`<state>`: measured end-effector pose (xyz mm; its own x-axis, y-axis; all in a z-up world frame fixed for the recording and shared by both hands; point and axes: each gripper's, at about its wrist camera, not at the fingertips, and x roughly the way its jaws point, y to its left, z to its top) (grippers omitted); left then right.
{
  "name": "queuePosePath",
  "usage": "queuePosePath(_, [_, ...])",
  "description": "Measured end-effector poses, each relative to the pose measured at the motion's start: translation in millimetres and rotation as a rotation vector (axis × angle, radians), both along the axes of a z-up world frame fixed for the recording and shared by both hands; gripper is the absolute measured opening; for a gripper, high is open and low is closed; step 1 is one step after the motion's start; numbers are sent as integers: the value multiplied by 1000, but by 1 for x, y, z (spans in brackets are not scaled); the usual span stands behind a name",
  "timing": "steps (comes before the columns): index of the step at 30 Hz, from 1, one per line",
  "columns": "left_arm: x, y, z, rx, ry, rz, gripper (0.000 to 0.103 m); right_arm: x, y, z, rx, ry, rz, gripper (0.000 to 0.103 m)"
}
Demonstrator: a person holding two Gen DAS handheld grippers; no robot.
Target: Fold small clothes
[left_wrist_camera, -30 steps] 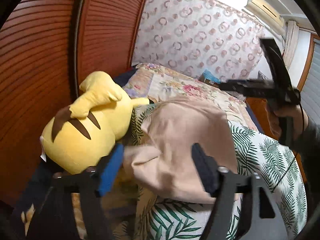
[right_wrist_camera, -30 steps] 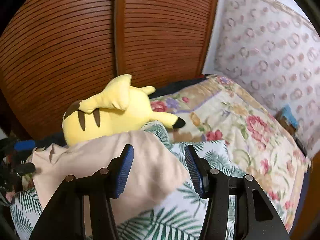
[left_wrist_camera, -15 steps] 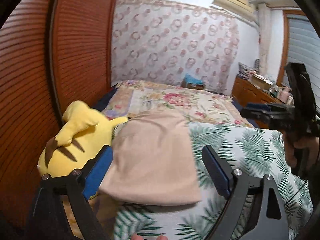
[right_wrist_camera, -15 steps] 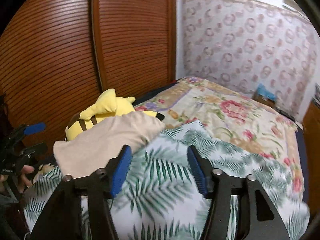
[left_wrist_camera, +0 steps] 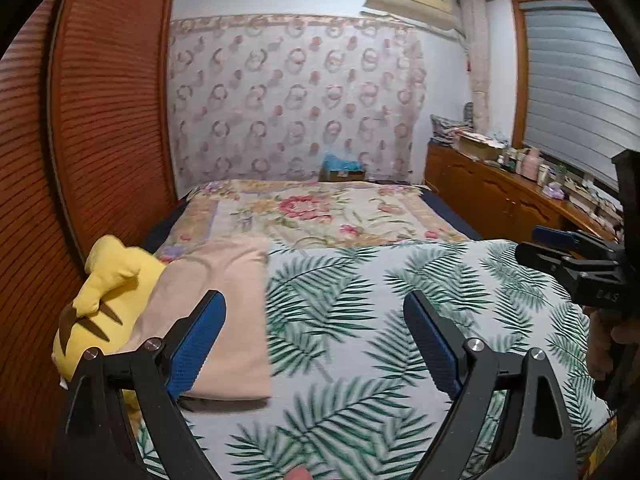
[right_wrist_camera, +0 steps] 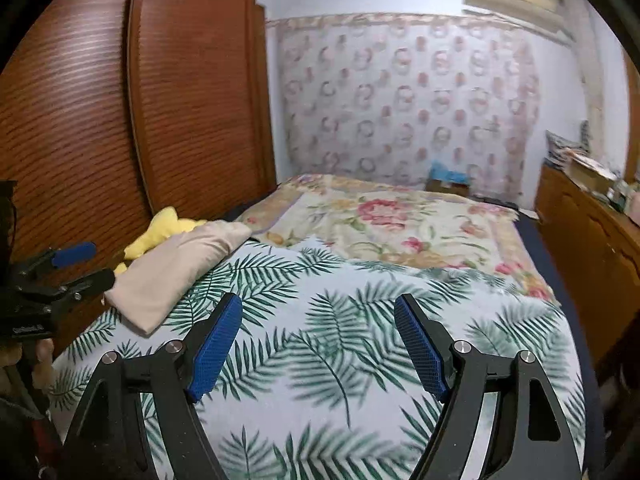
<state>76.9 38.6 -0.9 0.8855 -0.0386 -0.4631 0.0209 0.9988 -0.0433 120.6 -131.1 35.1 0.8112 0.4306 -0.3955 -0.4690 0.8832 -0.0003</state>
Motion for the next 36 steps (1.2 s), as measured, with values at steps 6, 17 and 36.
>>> queuePosePath(6, [-14,-33,19,16,-38,-42,91,-44,-20,7,54,-51,-74,80])
queuePosePath(17, [-23,-51,29,12,-51,-42,91,-80,-23,-7,93,-108,-151,80])
queuePosePath(36, [-22,-54,22,12,-54,-26,91,-85,-33,-10,95,-97,-159,80])
